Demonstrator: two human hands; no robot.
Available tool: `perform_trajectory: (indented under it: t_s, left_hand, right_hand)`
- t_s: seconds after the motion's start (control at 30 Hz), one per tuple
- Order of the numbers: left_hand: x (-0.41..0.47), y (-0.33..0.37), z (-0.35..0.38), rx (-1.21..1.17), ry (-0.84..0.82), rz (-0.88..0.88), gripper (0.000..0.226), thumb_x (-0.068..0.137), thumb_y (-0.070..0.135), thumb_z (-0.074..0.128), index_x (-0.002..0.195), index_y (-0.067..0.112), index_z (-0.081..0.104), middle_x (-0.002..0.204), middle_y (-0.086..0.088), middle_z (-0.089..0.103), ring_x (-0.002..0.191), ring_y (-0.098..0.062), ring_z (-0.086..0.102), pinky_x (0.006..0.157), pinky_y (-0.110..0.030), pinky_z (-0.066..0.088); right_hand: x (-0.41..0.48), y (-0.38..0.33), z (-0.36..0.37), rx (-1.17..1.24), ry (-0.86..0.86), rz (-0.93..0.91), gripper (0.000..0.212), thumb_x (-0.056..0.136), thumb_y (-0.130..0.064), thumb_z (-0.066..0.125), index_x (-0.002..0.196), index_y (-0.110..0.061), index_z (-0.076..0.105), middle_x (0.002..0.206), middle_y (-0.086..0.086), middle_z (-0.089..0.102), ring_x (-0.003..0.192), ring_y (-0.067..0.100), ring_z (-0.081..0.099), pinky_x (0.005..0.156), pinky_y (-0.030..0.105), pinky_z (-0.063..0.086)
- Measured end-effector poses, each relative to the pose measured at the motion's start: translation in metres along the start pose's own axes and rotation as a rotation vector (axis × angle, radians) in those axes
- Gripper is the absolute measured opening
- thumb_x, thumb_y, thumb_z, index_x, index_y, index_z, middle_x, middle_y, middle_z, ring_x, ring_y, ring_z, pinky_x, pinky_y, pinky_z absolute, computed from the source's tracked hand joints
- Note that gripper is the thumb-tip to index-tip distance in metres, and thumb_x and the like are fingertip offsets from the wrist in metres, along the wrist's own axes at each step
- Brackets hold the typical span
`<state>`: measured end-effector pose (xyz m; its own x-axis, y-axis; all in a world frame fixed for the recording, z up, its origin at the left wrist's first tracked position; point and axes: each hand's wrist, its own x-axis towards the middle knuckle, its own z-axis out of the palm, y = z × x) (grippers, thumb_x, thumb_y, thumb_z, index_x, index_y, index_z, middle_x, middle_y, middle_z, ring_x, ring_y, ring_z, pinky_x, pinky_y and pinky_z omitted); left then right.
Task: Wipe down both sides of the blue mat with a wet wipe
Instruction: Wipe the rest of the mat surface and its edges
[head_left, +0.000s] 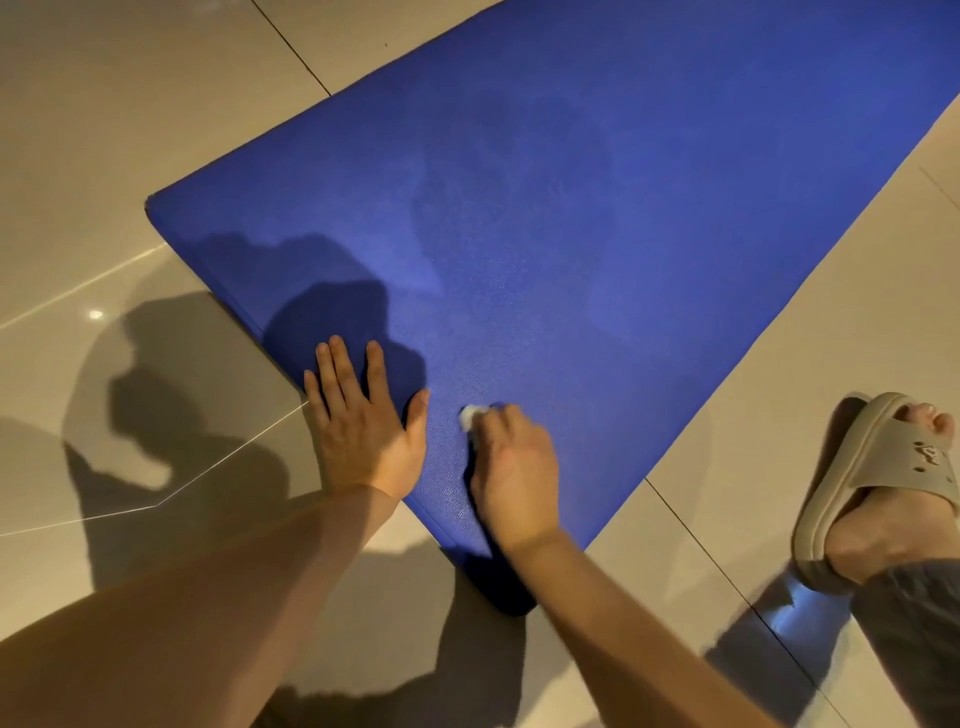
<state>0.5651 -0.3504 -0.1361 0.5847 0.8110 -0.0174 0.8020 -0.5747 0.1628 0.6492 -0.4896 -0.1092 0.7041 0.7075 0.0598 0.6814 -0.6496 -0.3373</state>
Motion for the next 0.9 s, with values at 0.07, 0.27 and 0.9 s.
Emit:
perform_trajectory:
  t_s: [0.07, 0.27, 0.9]
  left_hand:
    - [0.000, -0.001, 0.000, 0.005, -0.003, 0.000, 0.079, 0.099, 0.062, 0.026, 0.159, 0.011, 0.022, 0.165, -0.024, 0.012, 0.154, -0.038, 0.004, 0.124, -0.055, 0.010]
    - [-0.001, -0.002, -0.001, -0.026, 0.000, 0.000, 0.074, 0.101, 0.056, 0.034, 0.158, 0.010, 0.025, 0.165, -0.024, 0.013, 0.155, -0.038, 0.005, 0.124, -0.055, 0.009]
    - [-0.001, -0.001, -0.001, 0.008, -0.007, 0.009, 0.075, 0.100, 0.058, 0.027, 0.158, 0.010, 0.025, 0.165, -0.024, 0.014, 0.154, -0.038, 0.006, 0.124, -0.055, 0.009]
  right_hand:
    - [-0.022, -0.014, 0.004, 0.012, -0.045, -0.137, 0.022, 0.087, -0.007, 0.063, 0.106, -0.017, 0.067, 0.091, 0.003, 0.059, 0.079, 0.025, 0.052, 0.069, 0.034, 0.037]
    - [0.032, 0.042, -0.018, -0.172, -0.025, -0.239, 0.019, 0.085, -0.010, 0.069, 0.098, -0.022, 0.066, 0.089, 0.002, 0.062, 0.075, 0.027, 0.057, 0.073, 0.038, 0.034]
    - [0.055, 0.049, -0.023, -0.074, -0.087, -0.299, 0.022, 0.084, -0.009, 0.063, 0.102, -0.021, 0.068, 0.087, 0.004, 0.062, 0.074, 0.030, 0.057, 0.068, 0.036, 0.038]
